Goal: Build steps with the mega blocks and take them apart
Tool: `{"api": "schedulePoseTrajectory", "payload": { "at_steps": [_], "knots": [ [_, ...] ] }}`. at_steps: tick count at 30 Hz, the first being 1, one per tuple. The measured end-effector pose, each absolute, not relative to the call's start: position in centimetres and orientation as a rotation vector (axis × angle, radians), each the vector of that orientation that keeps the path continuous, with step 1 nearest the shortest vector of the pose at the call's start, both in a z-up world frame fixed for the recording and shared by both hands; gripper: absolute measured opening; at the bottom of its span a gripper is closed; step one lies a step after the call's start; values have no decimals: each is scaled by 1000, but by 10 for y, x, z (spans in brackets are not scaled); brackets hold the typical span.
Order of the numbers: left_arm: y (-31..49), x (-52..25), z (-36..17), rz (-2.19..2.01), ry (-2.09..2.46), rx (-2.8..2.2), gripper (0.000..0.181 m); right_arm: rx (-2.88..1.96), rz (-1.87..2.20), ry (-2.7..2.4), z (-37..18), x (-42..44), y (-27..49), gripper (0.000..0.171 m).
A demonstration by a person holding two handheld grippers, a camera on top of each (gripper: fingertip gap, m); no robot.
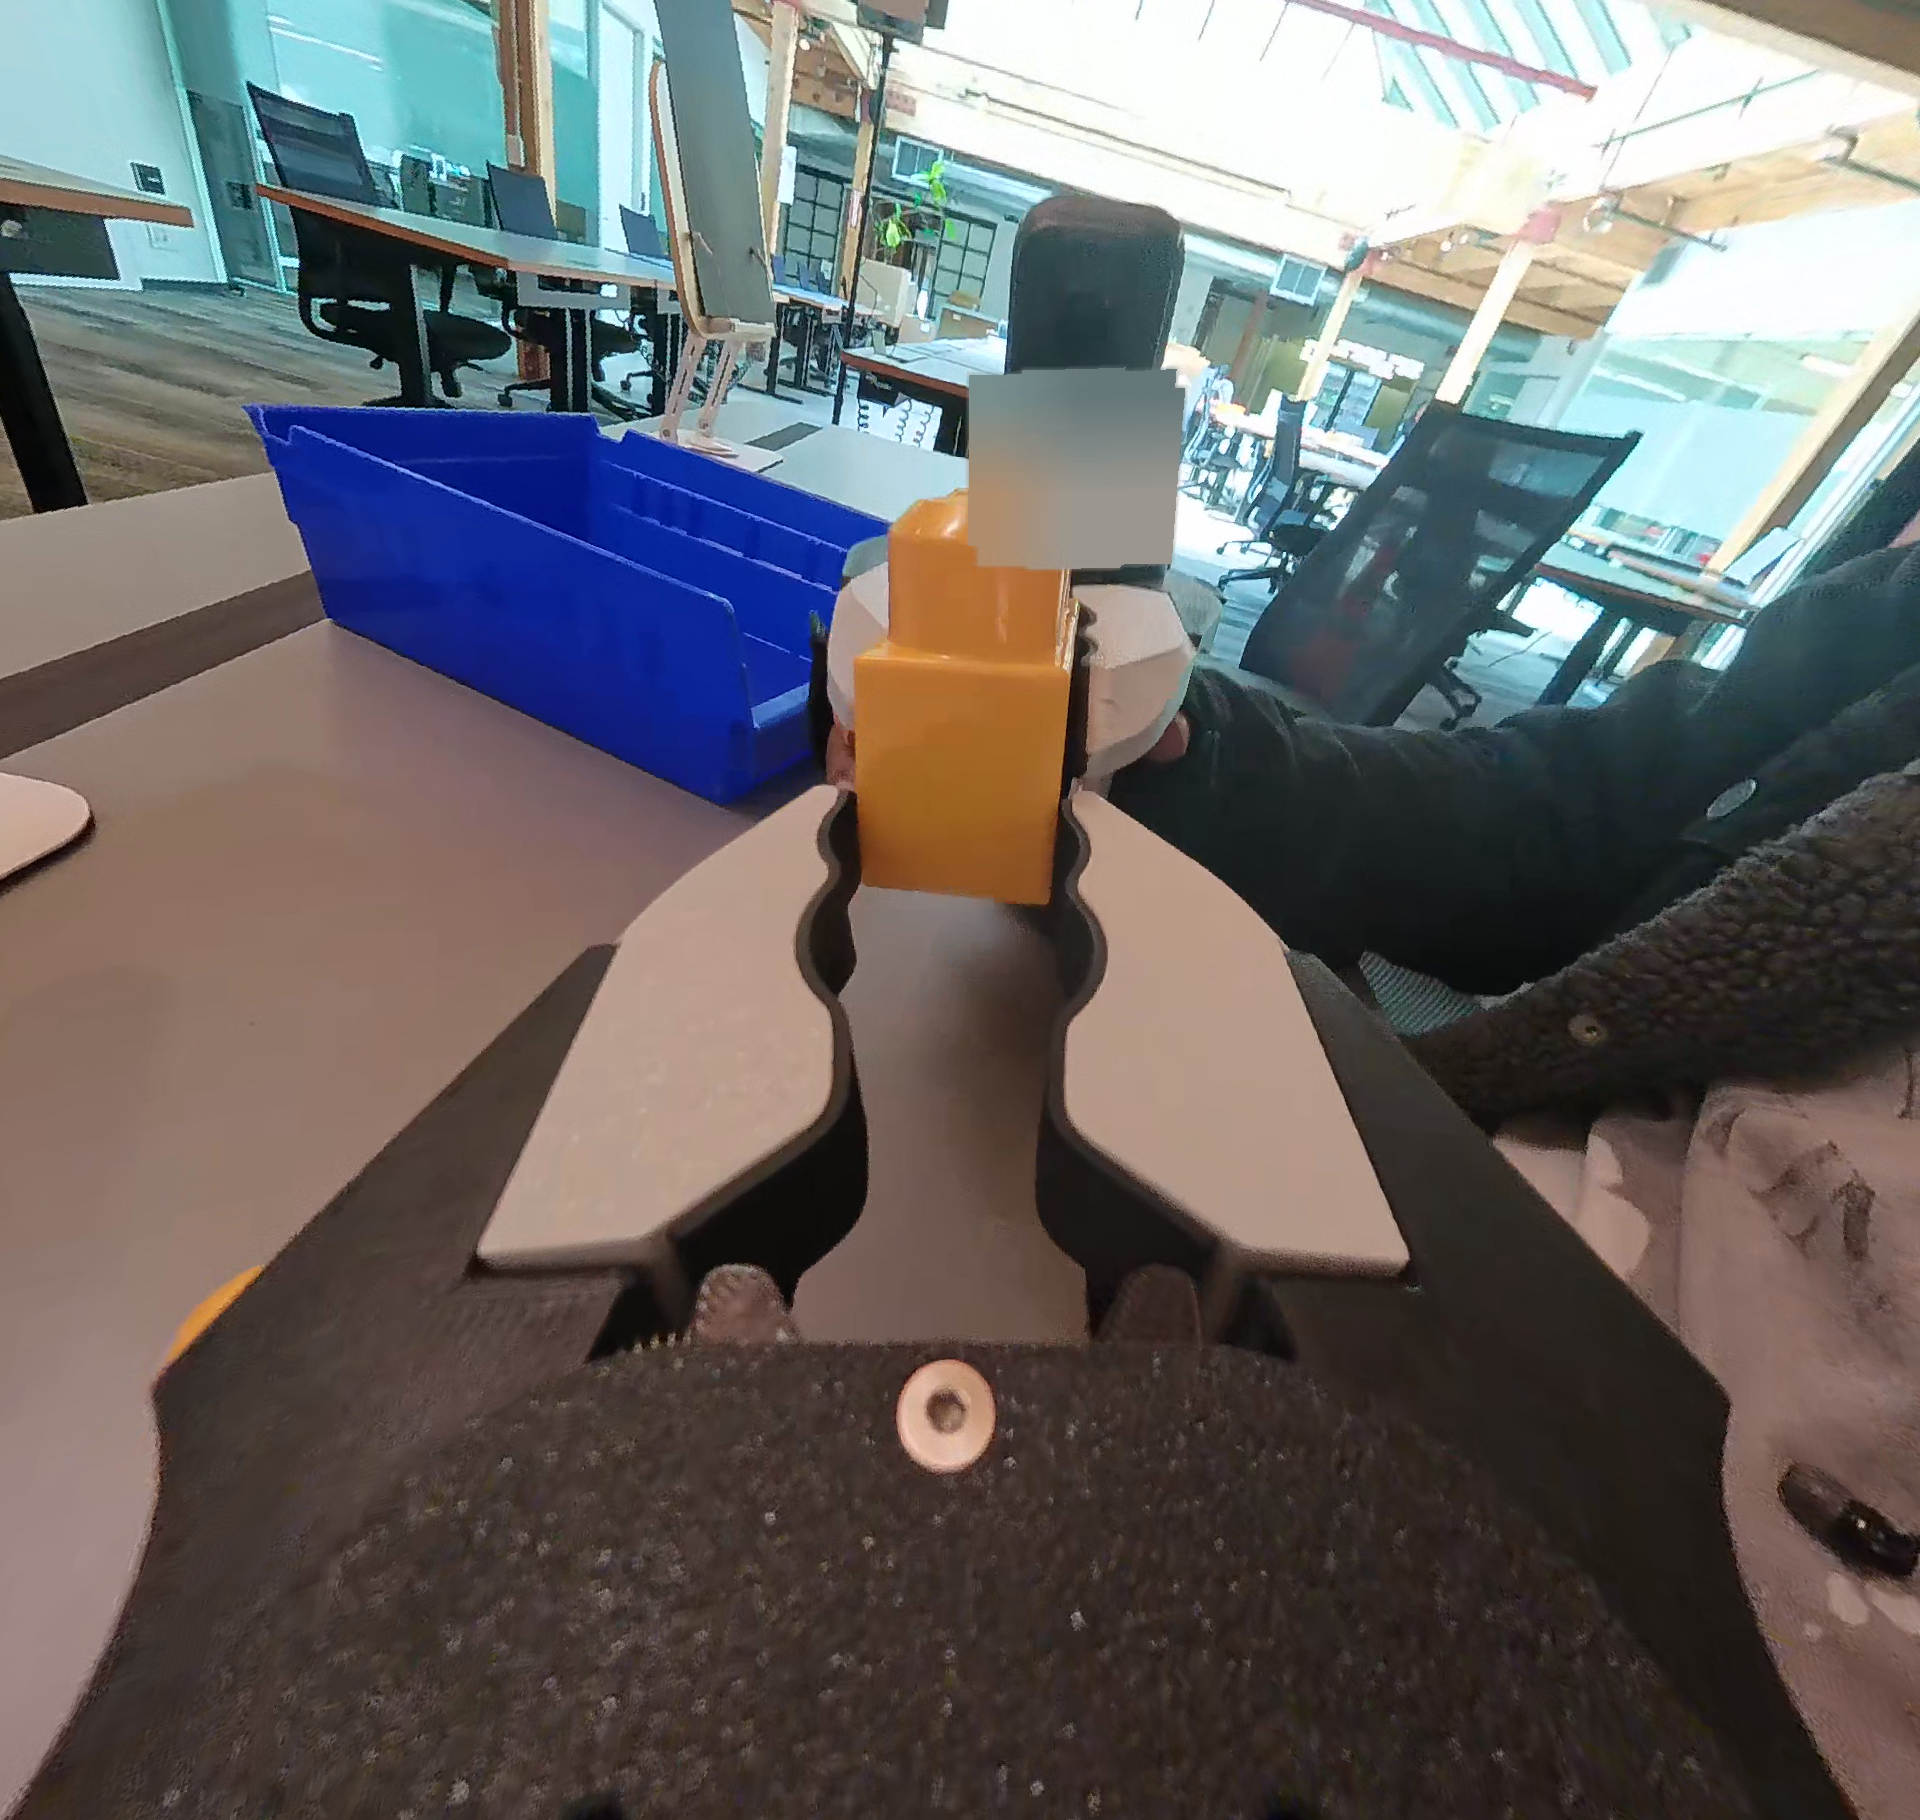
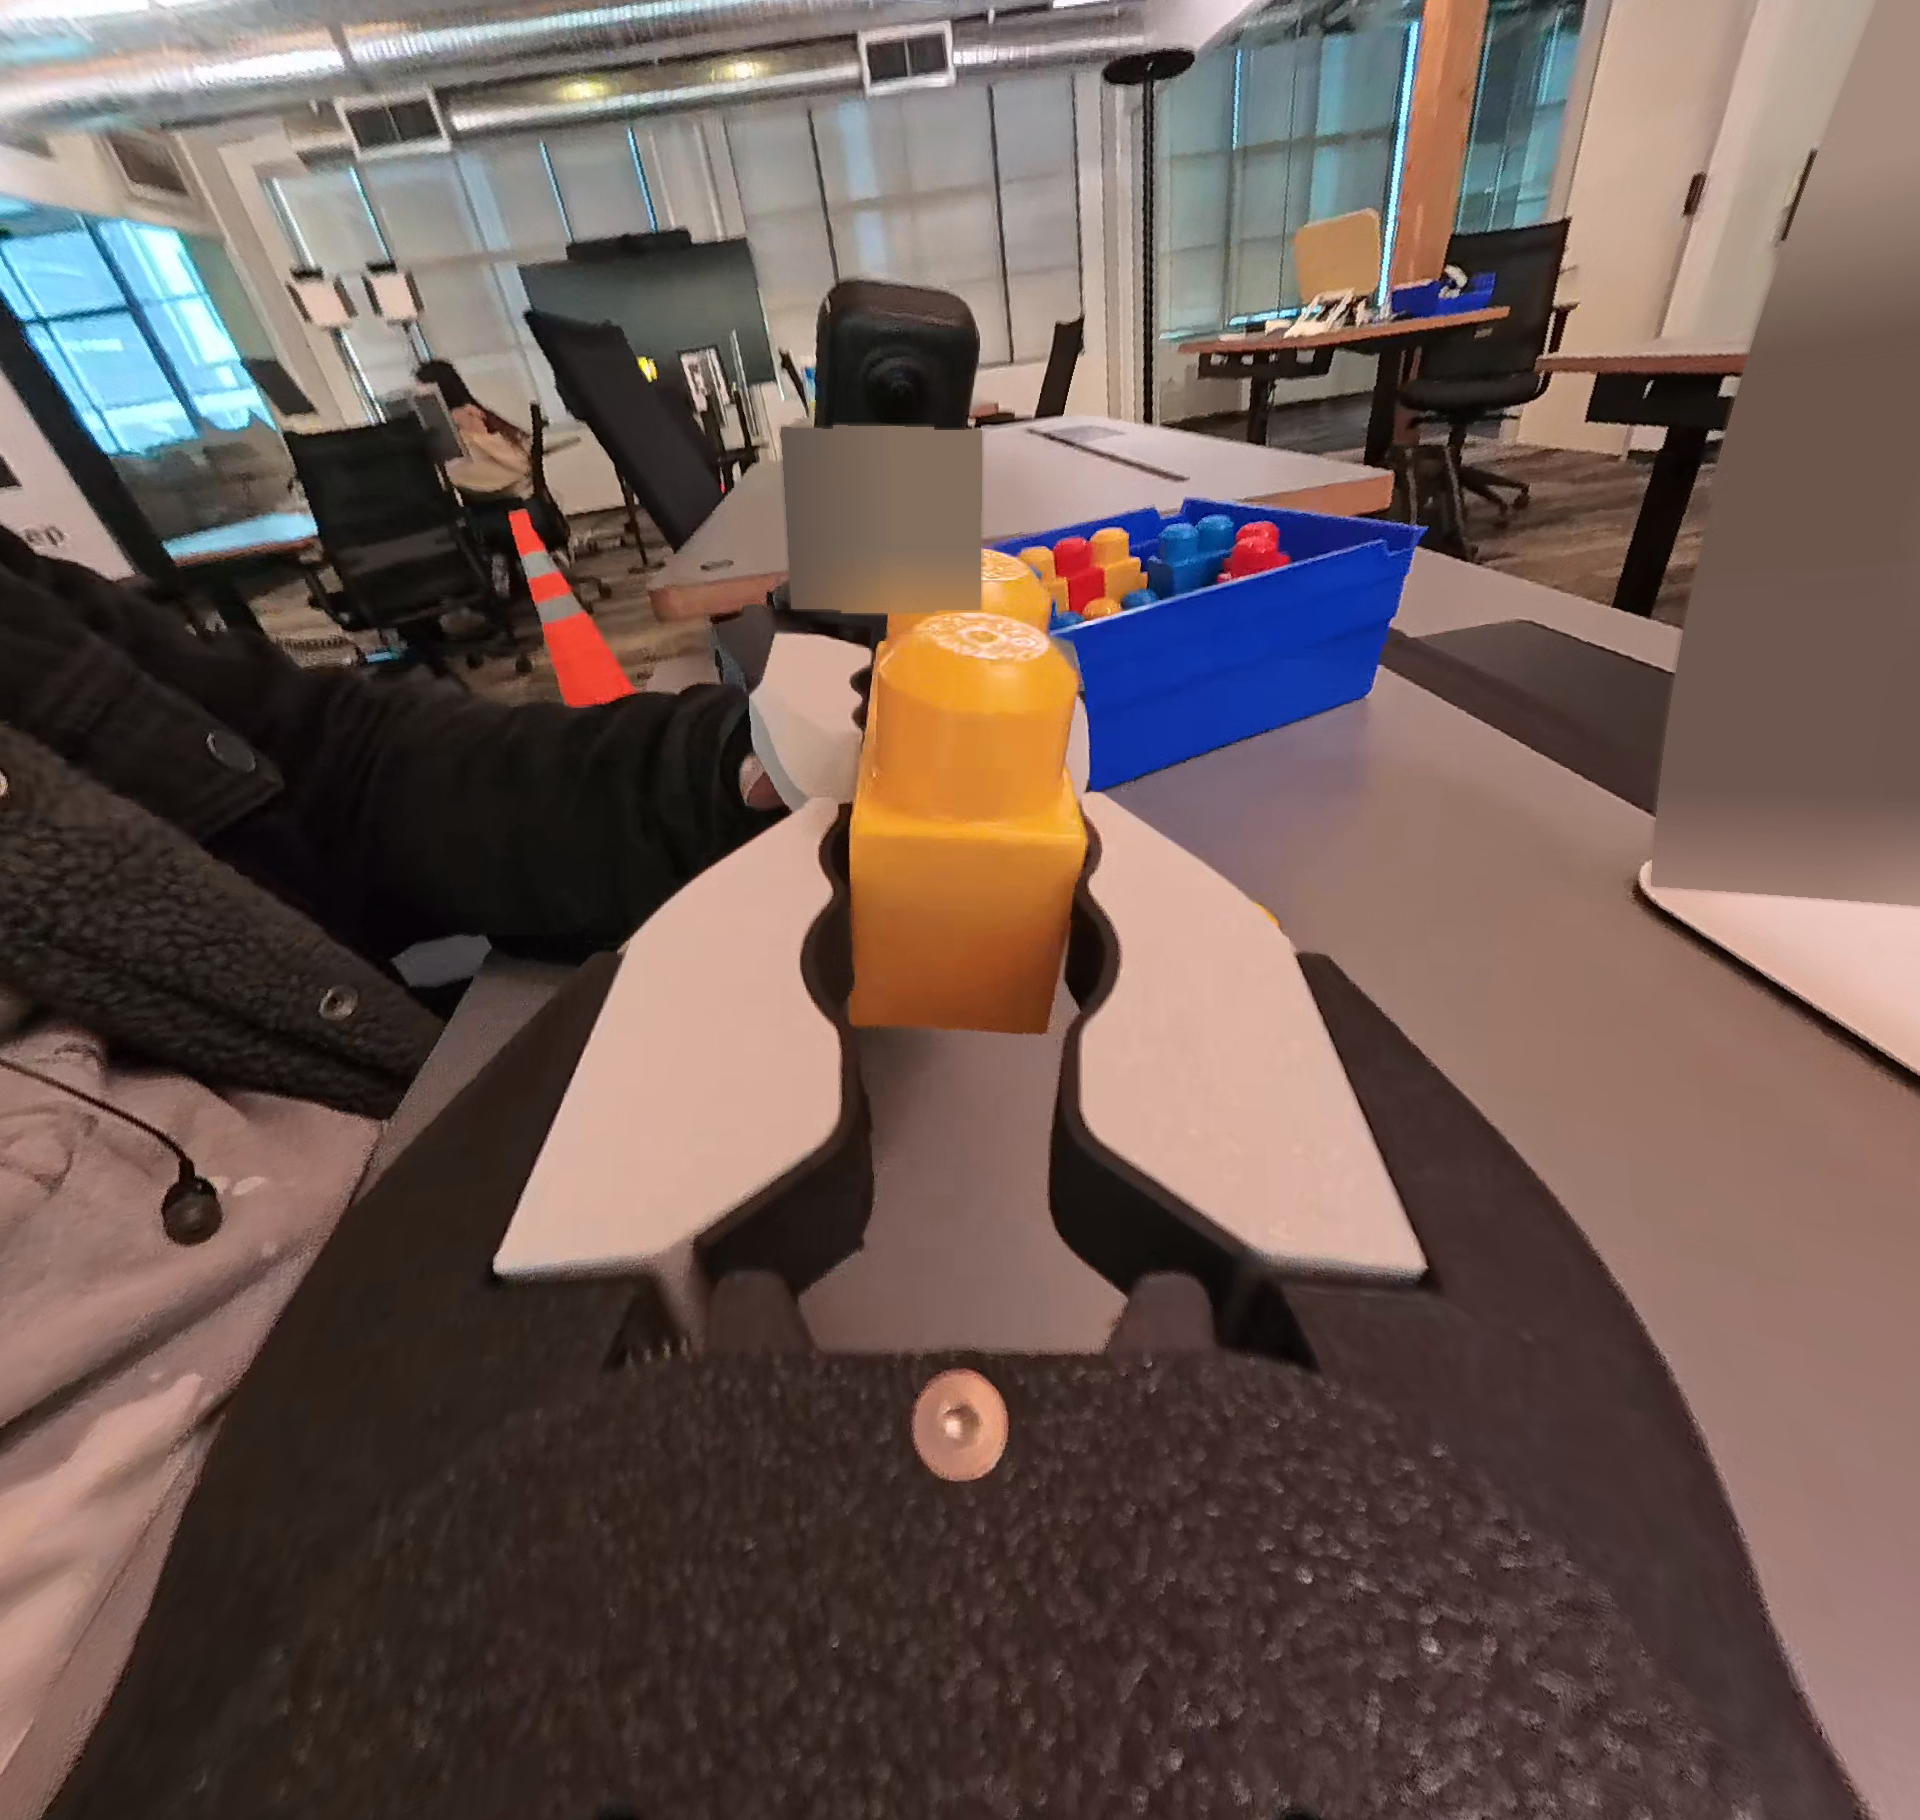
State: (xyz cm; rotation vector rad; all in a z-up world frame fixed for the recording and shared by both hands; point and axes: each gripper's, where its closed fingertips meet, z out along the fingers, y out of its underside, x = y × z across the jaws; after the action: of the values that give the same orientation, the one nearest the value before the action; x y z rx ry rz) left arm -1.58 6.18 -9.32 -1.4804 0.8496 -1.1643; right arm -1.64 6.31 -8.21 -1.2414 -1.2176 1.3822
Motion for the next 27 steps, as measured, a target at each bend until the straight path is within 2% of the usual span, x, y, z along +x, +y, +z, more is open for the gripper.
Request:
{"api": "schedulePoseTrajectory", "payload": {
  "at_steps": [7,13,24,27],
  "knots": [
    [66,-19,-114,-948,988,-1547,36,-1301,1251,-1299,-86,1,74,41],
    [70,-18,-143,-761,1108,-1643,36,-1402,989,-1525,-112,19,76,41],
    [63,-11,-171,-645,1266,-1701,36,-1511,791,-1753,-155,27,70,36],
    [61,-9,-174,-632,1289,-1707,36,-1519,765,-1786,-159,28,67,28]
  ]
}}
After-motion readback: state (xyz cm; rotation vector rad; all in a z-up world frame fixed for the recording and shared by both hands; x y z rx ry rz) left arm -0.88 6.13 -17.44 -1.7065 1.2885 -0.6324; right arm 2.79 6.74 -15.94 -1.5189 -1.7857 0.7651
